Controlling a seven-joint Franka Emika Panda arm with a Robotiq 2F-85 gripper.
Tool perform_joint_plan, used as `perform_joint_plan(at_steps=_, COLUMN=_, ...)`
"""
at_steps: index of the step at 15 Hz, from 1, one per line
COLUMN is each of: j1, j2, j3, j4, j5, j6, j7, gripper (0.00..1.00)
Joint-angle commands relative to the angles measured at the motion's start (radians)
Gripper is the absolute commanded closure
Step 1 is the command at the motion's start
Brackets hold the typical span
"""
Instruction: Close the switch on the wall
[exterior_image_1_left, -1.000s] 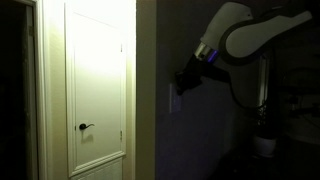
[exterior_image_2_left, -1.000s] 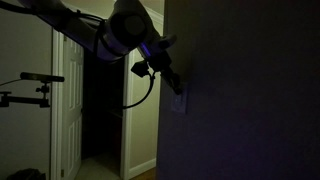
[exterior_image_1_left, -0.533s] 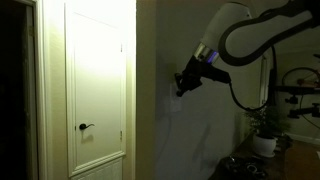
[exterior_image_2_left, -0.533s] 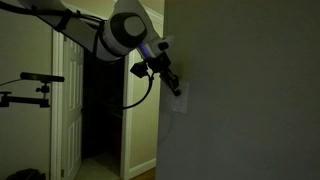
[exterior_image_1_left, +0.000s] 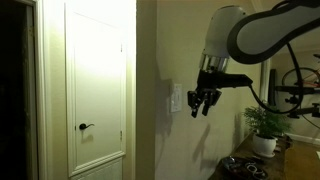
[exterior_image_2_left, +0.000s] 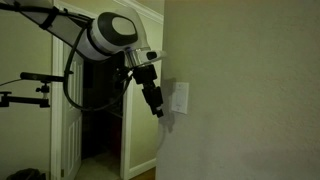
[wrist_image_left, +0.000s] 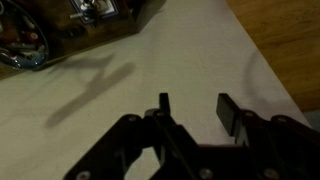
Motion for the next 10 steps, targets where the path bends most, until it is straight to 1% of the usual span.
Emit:
perform_joint_plan(at_steps=1, j1=0.019, j2=-0.066, j3=0.001, j4=-0.083, j5=0.050, j6=-0.117, j7=-0.062, gripper=0.15)
perform_joint_plan(at_steps=3, j1=0.029, j2=-0.070, j3=0.004, j4=-0.113, j5=0.089, j6=-0.170, j7=-0.104, gripper=0.02)
perform_joint_plan(at_steps=7, j1=0.050, j2=-0.076, j3=0.007, j4=-0.167, j5=0.159, j6=-0.241, j7=-0.203, gripper=0.00)
perform_joint_plan(at_steps=10, j1=0.057, j2=-0.090, j3=0.012, j4=-0.196, j5=0.165, j6=-0.278, j7=-0.222, gripper=0.00)
